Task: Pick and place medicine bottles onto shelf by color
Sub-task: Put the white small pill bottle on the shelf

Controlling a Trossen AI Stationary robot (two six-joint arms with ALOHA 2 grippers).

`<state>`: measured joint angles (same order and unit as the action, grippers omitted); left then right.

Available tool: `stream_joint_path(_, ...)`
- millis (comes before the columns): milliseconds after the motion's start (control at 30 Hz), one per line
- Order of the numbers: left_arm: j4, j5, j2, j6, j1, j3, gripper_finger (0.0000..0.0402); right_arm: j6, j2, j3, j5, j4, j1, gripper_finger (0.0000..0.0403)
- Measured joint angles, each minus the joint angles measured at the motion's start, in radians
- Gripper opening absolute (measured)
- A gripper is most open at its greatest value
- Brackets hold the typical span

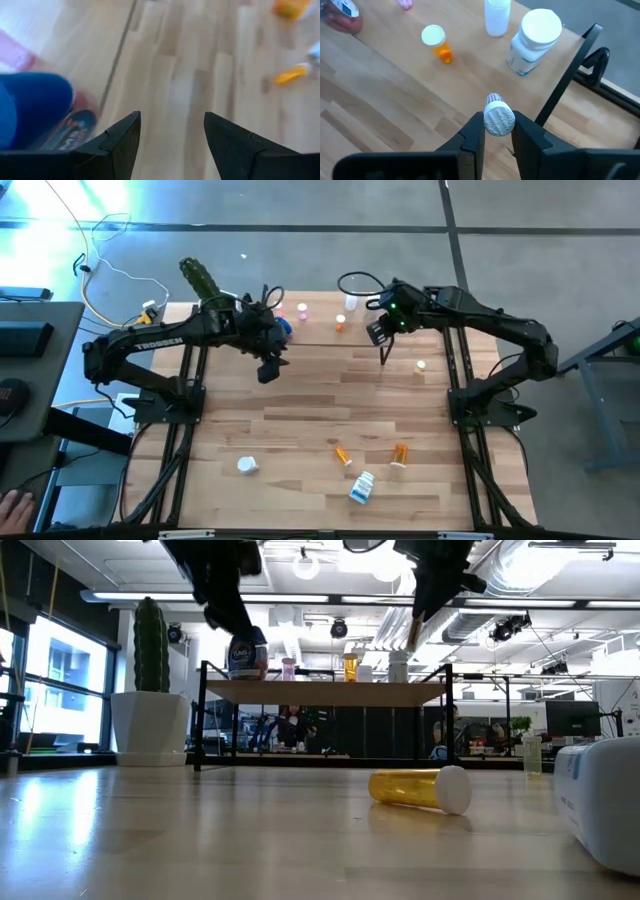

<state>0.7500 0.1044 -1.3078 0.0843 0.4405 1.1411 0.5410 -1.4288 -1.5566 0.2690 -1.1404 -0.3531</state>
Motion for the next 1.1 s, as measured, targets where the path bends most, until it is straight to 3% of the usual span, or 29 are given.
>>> stream_joint_path(467,-0.062,-0.141,-0.105,-0.025,0.006,-0.001,0.0209,-0.23,0.0,0.0,-0.139,0.03,-0.061,0.0066)
stream_joint_path(1100,0.015,-0.087,0.036,-0.081,-0.019,0.098,0.0209,-0.258,-0.101,0.0,-0.163,-0.047,-0.066,0.0066)
